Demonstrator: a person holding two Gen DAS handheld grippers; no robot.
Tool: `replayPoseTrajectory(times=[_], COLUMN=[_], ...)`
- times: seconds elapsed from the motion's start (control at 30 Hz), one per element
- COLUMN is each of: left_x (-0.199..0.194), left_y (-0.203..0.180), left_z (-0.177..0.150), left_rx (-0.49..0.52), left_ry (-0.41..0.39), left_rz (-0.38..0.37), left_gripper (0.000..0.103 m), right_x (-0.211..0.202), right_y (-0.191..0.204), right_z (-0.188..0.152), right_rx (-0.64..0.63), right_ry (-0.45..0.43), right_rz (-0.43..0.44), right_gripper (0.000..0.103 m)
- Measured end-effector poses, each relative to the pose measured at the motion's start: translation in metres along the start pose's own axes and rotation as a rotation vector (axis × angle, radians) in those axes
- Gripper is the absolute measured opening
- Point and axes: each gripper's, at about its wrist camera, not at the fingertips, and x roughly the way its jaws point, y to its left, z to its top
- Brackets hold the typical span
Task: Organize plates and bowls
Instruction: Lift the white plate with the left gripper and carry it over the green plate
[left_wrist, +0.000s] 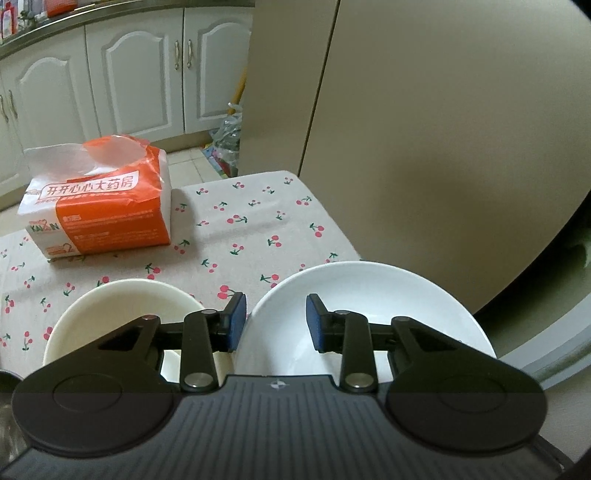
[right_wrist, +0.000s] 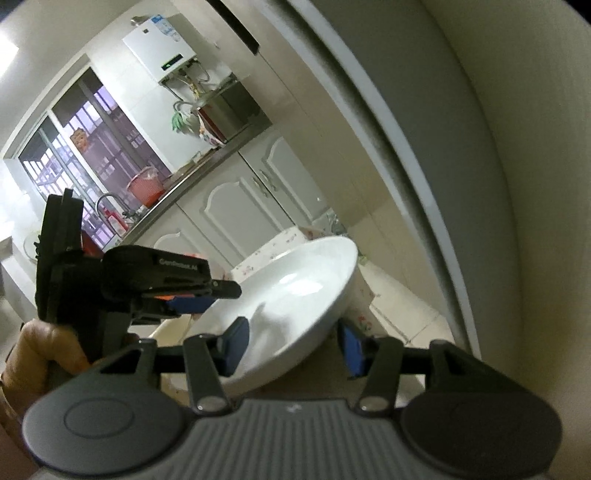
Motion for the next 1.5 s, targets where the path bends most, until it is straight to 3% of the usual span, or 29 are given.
replayPoseTrajectory(times=[0.5, 0.83, 1.17, 1.5], left_x=[-0.043, -0.117, -0.187, -0.241], left_y=[0.010, 0.036, 0.066, 0.085], left_z=[0.003, -0.017, -0.074, -0.147], left_rx=[-0.032, -0.096, -0.185, -0.258], left_ry=[-0.068, -0.138, -0.177, -0.203], left_rz=[-0.044, -0.049, -0.028, 0.019], left_gripper=[0.037, 0.037, 0.037, 0.036], right_x=[-0.007, -0.025, -0.057, -0.090], right_y=[0.017, 0.045, 0.076, 0.089], right_z=[0.008, 0.012, -0.004, -0.039], right_rx=[-0.083, -0.116, -0.175, -0.206], right_ry=[-0.075, -0.073, -0.038, 0.058], right_rz=[0.020, 0.104, 0.182, 0.252], right_gripper=[0.054, 0.054, 0.054, 0.054])
